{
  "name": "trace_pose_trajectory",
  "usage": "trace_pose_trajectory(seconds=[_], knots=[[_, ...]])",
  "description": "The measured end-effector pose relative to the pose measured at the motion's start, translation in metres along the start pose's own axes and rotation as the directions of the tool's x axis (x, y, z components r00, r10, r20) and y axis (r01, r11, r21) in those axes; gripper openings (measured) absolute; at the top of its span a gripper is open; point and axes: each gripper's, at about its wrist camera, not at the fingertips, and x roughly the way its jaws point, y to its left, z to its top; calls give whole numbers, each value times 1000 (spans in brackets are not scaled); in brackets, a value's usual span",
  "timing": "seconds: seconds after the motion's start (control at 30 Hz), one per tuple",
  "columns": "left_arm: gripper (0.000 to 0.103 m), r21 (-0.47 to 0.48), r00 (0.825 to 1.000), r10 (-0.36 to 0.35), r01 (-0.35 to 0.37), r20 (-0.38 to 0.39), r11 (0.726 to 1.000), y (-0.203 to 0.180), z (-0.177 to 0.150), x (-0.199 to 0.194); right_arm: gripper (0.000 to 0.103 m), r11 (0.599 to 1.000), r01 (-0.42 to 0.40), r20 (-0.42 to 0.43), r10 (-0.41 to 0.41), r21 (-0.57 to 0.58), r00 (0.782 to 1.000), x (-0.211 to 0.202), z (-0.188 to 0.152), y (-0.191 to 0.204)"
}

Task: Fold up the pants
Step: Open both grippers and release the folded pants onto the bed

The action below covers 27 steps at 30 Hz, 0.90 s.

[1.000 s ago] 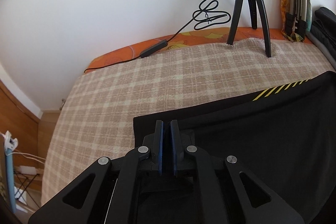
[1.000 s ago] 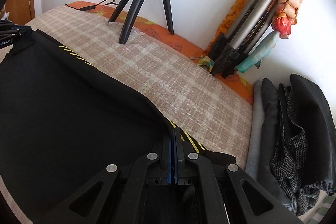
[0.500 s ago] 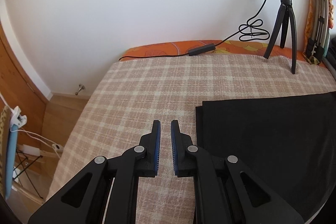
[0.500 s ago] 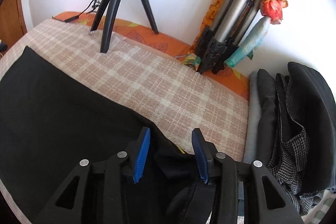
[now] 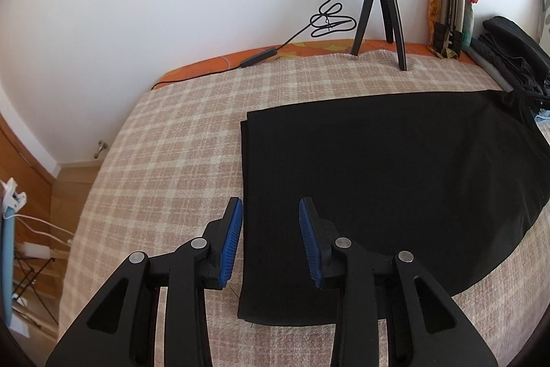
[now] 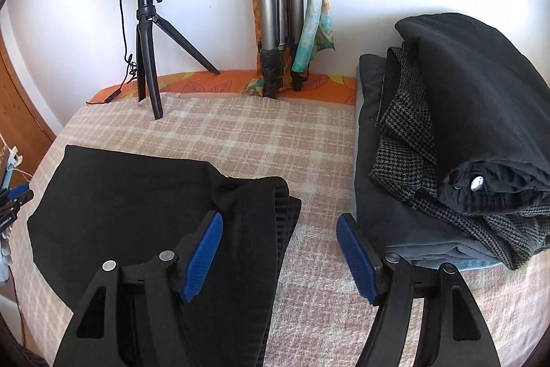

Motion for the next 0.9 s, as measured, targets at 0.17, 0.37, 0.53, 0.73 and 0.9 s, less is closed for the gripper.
trace_pose_trajectory(seconds=[0.17,0.37,0.53,0.73,0.9], knots=[[32,26,999,22,-21,-33,999,-4,-11,4,48,993,117,-50,-116,27,992,33,9,-2],[34,-55,999,4,-7,-53,998,15,-20,0,55,981,188,-20,-189,-46,982,22,10,11],[62,-221,992,-99,80,-78,972,42,-31,-8,69,975,201,55,-196,-100,979,-14,4,33],[63,-482,956,-275,194,-102,854,65,-52,-6,75,968,147,109,-127,-201,986,-47,-5,82],[63,-640,924,-371,228,-96,734,74,-70,3,75,961,88,117,-59,-261,991,-58,-7,124]])
